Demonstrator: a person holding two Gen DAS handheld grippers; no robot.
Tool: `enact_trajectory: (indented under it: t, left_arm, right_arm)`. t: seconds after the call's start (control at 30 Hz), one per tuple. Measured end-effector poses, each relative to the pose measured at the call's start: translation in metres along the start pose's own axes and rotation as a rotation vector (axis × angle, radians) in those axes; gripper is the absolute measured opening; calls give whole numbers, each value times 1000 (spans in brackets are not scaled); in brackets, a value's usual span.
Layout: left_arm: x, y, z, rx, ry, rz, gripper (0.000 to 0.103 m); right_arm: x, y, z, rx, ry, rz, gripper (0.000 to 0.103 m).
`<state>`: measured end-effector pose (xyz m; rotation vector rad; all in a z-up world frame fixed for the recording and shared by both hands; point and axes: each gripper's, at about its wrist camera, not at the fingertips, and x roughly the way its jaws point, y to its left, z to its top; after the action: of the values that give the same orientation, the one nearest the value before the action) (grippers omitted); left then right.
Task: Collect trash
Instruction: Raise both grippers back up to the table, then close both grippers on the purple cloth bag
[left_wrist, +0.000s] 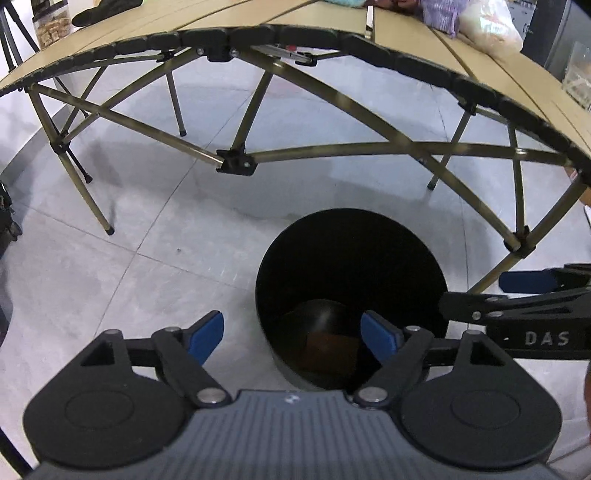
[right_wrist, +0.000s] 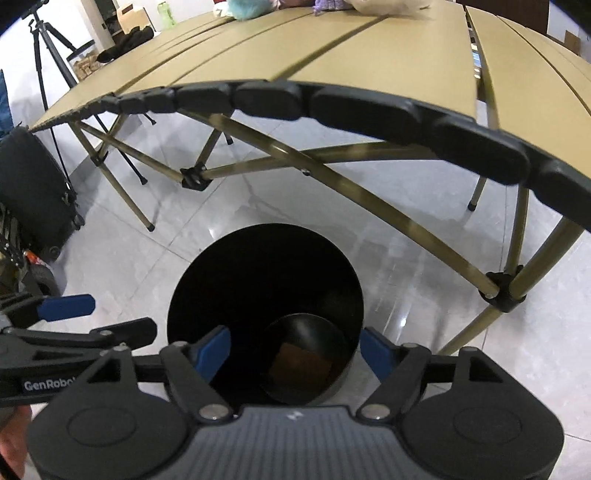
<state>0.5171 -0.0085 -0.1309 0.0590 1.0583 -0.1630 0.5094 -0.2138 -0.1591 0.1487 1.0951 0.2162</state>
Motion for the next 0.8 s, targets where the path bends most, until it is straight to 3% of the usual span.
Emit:
enact_trajectory:
  t: [0.27,0.37,0.43,0.5,0.63,0.7,0.8]
  left_arm:
    - [-13,-6,3,21,-6,2,88]
    - [-33,-11,6,53,-51,-25,88]
    - [-57,-13,11,98,-143,-86,87]
    - [-93,-15,15,156,-309,-128,87]
    - [-139,-15,23,165,-572,-133,93]
    - [-142,-18,34,132,-636,-101,93]
    - [-132,-30,58,97,-644,-77,93]
  right_arm:
    - [-18,2,2,-37,-53,5,79]
    - [-39,4,0,-59,-104,53,79]
    - [-62,7,-1,-95,-163,113,78]
    - [-90,10,-3,-135,-247,176,77]
    - [-141,4,2,-151,-446,272,72]
    - [-157,-7,11,-116,-551,266,72]
    - [-160,-18,36,-80,-645,121,70]
